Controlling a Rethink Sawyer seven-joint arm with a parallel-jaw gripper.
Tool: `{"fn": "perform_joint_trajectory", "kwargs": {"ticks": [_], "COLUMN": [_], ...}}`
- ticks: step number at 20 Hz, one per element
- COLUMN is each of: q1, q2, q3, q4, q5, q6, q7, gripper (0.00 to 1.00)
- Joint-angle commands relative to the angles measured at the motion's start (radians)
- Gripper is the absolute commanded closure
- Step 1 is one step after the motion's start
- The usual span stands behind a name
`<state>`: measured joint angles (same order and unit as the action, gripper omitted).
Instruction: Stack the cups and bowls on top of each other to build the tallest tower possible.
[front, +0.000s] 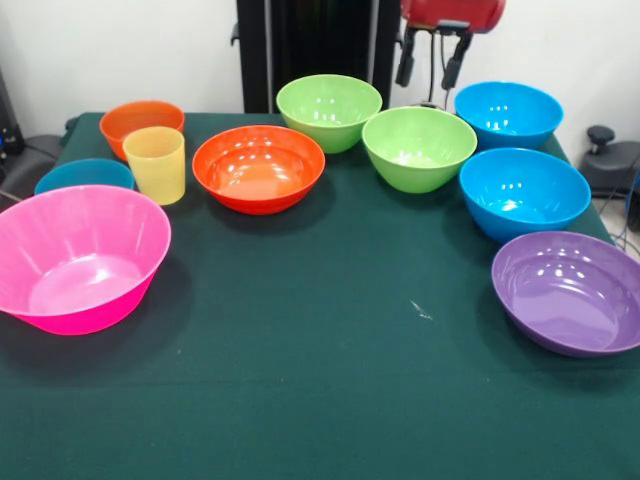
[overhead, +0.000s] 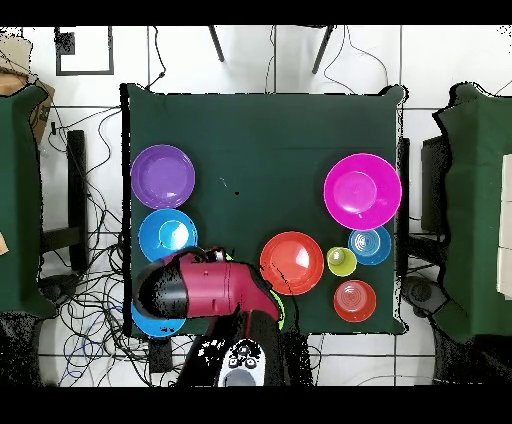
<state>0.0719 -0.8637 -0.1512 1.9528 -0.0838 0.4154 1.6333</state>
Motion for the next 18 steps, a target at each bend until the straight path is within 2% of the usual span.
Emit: {"fn": "perform_joint_trajectory", "kwargs": {"ticks": [1,7,18], "q1": [-0.040,-0.073,-0.156], "q2": [0.023,0.057,0.155], "q3": [0.076,0.109,0.204], "q4": [-0.108,-0.204,-0.375], "q5": [-0.077,-0.083,-0.102], "q6": [0.111,0.202,0.307], "q7": [-0.027,-0.066,-0.150], "gripper": [0.00,0.00,0.00]}}
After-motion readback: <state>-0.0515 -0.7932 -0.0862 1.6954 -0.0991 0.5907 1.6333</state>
